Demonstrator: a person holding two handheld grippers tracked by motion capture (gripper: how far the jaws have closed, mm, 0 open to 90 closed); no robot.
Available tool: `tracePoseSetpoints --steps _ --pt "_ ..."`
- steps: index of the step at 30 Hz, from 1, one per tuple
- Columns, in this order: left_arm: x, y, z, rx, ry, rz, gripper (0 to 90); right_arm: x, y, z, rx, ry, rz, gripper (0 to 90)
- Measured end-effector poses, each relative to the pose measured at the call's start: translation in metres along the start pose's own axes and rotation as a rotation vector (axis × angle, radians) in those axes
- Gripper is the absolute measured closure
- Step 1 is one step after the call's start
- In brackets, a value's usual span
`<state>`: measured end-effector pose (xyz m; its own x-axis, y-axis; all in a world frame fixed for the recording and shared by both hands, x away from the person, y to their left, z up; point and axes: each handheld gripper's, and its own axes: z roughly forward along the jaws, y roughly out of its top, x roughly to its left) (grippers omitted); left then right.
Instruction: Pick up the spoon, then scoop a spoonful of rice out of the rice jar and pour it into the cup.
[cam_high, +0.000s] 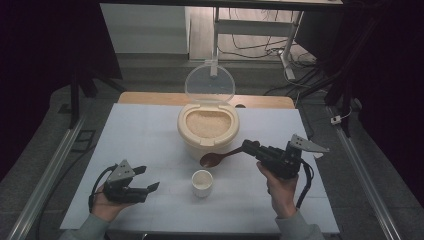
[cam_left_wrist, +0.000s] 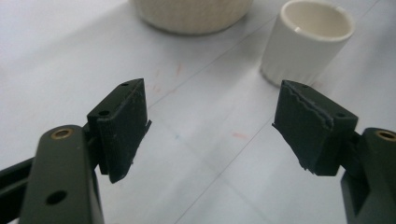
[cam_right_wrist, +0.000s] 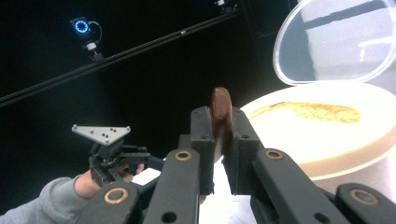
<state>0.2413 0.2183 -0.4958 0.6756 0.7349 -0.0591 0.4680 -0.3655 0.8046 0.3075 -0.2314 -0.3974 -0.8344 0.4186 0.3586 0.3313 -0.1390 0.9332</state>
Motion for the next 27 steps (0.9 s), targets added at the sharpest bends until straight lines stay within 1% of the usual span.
tracePoseSetpoints --steps 10,14,17,19,21,23,27 --pt "0.006 -0.011 -0.003 0.017 0.017 -0.013 24.5 -0.004 0.005 -0.008 -0.019 -0.015 -0.004 83.0" --pt "0.008 -0.013 -0.003 0.026 0.017 -0.023 24.1 -0.004 0.008 -0.011 -0.03 -0.021 -0.012 83.0" --pt "0.008 -0.013 -0.002 0.03 0.016 -0.021 23.9 -0.004 0.01 -0.013 -0.04 -0.026 -0.015 83.0" --pt "0.008 -0.013 -0.001 0.032 0.014 -0.022 23.9 -0.004 0.011 -0.014 -0.038 -0.027 -0.016 83.0" --pt "0.008 -0.013 0.0 0.037 0.015 -0.019 23.6 -0.004 0.012 -0.015 -0.055 -0.03 -0.015 83.0" --pt "0.007 -0.013 0.001 0.039 0.014 -0.023 23.2 -0.004 0.014 -0.015 -0.057 -0.035 -0.017 83.0" --pt "0.007 -0.013 0.002 0.044 0.01 -0.024 23.1 -0.005 0.024 -0.012 -0.087 -0.056 -0.037 83.0"
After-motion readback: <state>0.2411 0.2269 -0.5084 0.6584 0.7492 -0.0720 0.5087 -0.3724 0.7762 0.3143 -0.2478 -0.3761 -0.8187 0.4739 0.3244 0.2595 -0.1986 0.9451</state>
